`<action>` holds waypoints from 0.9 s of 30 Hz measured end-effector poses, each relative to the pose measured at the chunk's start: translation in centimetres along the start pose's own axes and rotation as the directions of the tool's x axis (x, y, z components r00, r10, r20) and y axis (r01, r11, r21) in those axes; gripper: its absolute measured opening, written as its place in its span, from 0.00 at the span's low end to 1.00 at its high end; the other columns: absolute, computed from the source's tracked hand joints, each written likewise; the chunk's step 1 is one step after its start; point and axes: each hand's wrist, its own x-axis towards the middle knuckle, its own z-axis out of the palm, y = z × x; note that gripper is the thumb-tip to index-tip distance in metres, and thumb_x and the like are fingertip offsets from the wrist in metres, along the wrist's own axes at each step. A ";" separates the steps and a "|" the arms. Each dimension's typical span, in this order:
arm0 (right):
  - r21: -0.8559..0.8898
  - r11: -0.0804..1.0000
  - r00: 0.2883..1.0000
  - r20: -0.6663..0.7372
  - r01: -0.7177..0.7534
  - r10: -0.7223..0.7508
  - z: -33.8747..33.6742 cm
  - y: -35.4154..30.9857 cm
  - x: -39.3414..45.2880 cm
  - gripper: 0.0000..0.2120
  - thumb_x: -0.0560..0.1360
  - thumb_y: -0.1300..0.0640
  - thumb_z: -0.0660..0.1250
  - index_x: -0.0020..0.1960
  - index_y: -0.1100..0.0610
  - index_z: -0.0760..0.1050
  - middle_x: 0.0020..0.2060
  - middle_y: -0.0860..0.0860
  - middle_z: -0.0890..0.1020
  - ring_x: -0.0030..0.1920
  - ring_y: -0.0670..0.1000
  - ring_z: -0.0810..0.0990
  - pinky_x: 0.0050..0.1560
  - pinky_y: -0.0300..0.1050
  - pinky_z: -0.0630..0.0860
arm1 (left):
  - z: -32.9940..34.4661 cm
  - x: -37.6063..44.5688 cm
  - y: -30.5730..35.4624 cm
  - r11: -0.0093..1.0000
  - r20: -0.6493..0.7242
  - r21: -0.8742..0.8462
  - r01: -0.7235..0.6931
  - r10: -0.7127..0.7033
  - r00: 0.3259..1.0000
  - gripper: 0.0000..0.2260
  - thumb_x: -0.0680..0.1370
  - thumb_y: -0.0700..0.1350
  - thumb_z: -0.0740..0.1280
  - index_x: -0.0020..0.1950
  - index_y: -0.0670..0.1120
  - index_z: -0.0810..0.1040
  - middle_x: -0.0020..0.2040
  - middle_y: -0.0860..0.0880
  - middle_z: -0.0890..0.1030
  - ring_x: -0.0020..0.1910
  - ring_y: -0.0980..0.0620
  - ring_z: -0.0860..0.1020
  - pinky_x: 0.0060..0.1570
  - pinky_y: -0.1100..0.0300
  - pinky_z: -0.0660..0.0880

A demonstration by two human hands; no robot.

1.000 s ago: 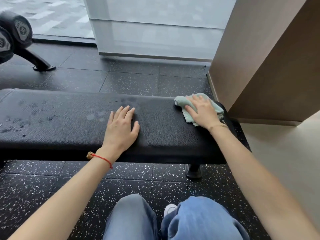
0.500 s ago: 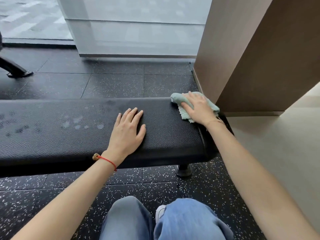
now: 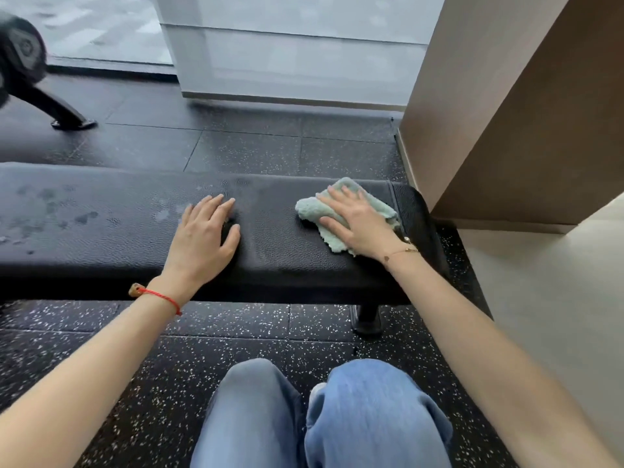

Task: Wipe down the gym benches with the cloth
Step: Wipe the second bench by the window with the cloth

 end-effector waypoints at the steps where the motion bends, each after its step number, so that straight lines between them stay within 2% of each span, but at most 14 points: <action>1: 0.018 0.996 0.996 0.013 0.083 -0.083 0.8 -1.2 -0.8 0.26 0.82 0.45 0.57 0.78 0.49 0.59 0.78 0.52 0.58 0.79 0.52 0.49 0.79 0.50 0.42 | -0.3 -0.2 -0.9 1.000 -0.007 0.013 0.023 -0.022 1.000 0.23 0.80 0.48 0.63 0.74 0.43 0.67 0.74 0.43 0.68 0.75 0.43 0.62 0.76 0.45 0.54; 4: -0.011 0.949 0.949 0.025 0.316 -0.315 1.7 -2.8 -5.5 0.29 0.80 0.44 0.60 0.78 0.50 0.59 0.78 0.50 0.59 0.79 0.51 0.51 0.79 0.48 0.45 | -0.8 -0.9 -3.0 0.996 -0.019 0.046 0.075 -0.075 0.997 0.23 0.80 0.49 0.61 0.73 0.42 0.68 0.74 0.42 0.68 0.75 0.42 0.63 0.75 0.43 0.55; 6: -0.119 0.914 0.921 0.012 0.389 -0.390 1.7 -2.2 -7.9 0.32 0.78 0.45 0.64 0.78 0.53 0.58 0.78 0.50 0.59 0.79 0.51 0.53 0.79 0.51 0.49 | -0.7 -1.2 -3.7 0.995 -0.028 0.052 0.088 -0.087 0.996 0.23 0.80 0.50 0.61 0.74 0.43 0.67 0.74 0.43 0.67 0.75 0.43 0.62 0.76 0.44 0.53; 10: -0.243 0.883 0.910 -0.005 0.401 -0.415 2.0 -3.8 -7.1 0.37 0.75 0.44 0.69 0.77 0.58 0.60 0.76 0.55 0.62 0.77 0.56 0.58 0.76 0.58 0.57 | -0.2 -1.4 -3.7 0.994 -0.075 0.049 0.098 -0.094 0.993 0.23 0.80 0.51 0.61 0.73 0.44 0.68 0.74 0.45 0.68 0.75 0.45 0.62 0.76 0.45 0.53; 14: -0.273 0.848 0.888 0.067 0.455 -0.455 4.4 -9.3 -3.5 0.39 0.76 0.40 0.64 0.78 0.59 0.56 0.77 0.55 0.60 0.78 0.57 0.56 0.78 0.56 0.52 | -0.1 -1.5 -4.0 0.994 -0.074 0.057 0.092 -0.088 0.993 0.24 0.80 0.52 0.60 0.74 0.46 0.67 0.75 0.46 0.68 0.75 0.46 0.62 0.76 0.46 0.53; 17: -0.178 0.888 0.905 0.032 0.423 -0.425 4.3 -9.2 -4.0 0.41 0.75 0.39 0.65 0.78 0.61 0.56 0.77 0.55 0.61 0.78 0.55 0.57 0.78 0.54 0.52 | -0.2 -1.7 -4.2 0.995 -0.071 0.058 0.086 -0.082 0.994 0.24 0.80 0.53 0.59 0.75 0.47 0.66 0.75 0.46 0.67 0.76 0.46 0.62 0.77 0.47 0.52; 22: -0.072 0.928 0.930 -0.015 0.364 -0.366 3.6 -7.8 -5.6 0.30 0.81 0.43 0.57 0.78 0.58 0.58 0.78 0.56 0.58 0.79 0.52 0.53 0.79 0.49 0.47 | -0.2 -1.7 -3.8 0.991 -0.070 0.080 0.105 -0.100 0.993 0.24 0.80 0.52 0.59 0.75 0.46 0.66 0.76 0.46 0.66 0.76 0.46 0.60 0.76 0.46 0.51; 27: -0.031 0.935 0.933 -0.053 0.354 -0.356 4.9 -11.1 -3.9 0.29 0.79 0.45 0.63 0.76 0.57 0.63 0.76 0.55 0.63 0.78 0.53 0.58 0.79 0.51 0.49 | -0.3 -1.7 -3.7 0.990 -0.066 0.083 0.111 -0.105 0.992 0.24 0.81 0.52 0.59 0.75 0.46 0.65 0.76 0.46 0.65 0.77 0.47 0.59 0.76 0.47 0.50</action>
